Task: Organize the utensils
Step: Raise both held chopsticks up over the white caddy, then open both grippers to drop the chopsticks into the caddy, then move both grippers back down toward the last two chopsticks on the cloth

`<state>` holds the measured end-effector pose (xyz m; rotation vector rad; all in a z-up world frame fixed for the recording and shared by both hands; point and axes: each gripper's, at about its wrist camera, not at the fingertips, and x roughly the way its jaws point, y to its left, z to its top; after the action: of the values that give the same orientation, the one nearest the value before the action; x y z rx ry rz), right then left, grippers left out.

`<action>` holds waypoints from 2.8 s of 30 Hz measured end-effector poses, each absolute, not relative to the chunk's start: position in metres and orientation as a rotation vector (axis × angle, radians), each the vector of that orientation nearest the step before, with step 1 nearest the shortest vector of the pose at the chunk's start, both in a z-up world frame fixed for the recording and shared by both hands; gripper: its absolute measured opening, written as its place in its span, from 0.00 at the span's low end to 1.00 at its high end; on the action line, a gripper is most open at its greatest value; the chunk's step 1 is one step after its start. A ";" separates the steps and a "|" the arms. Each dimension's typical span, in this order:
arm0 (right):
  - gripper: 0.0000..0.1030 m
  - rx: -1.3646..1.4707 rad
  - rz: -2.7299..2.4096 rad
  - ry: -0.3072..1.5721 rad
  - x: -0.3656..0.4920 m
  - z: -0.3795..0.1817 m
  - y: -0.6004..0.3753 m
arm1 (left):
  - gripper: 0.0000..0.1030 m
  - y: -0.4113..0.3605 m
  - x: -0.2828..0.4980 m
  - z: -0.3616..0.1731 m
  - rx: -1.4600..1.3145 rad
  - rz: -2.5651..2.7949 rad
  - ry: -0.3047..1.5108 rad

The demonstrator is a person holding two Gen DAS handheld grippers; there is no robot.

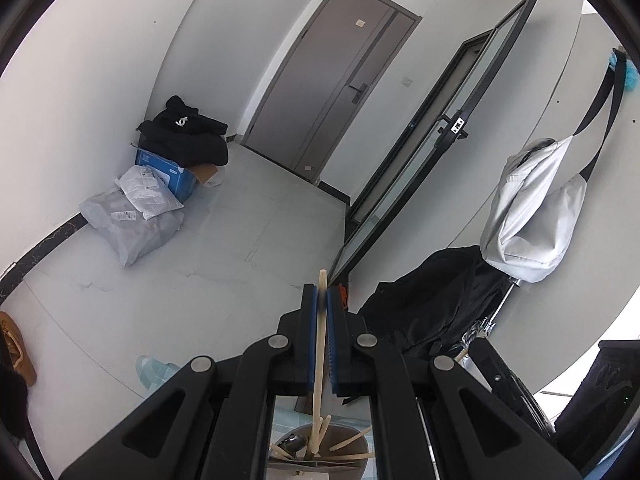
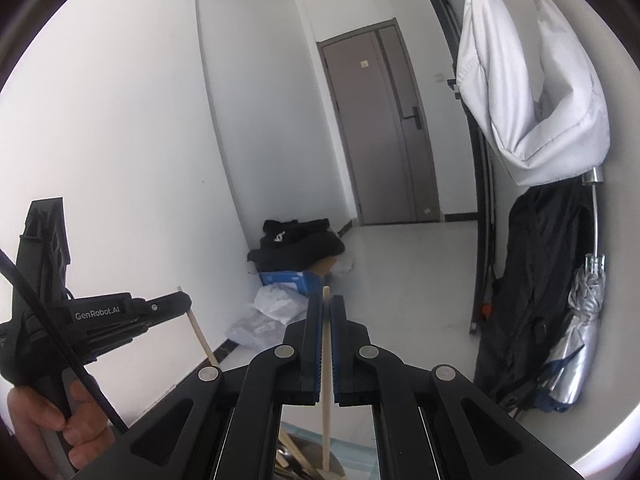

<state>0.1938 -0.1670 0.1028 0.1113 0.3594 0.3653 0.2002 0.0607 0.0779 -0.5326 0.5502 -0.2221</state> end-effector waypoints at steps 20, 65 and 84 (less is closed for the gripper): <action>0.03 0.049 0.423 0.452 0.185 0.054 -0.153 | 0.01 0.039 0.188 0.053 -0.384 -0.274 0.566; 0.67 0.225 0.427 0.476 0.070 0.062 -0.208 | 0.93 0.030 0.087 0.070 -0.266 -0.177 0.642; 0.87 0.159 0.376 0.480 -0.003 0.022 -0.192 | 0.99 0.041 0.022 0.040 -0.277 -0.084 0.564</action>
<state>-0.0033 -0.1917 0.0219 0.1589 0.4798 0.3758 0.0216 0.0406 0.0399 -0.2768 0.5644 -0.0843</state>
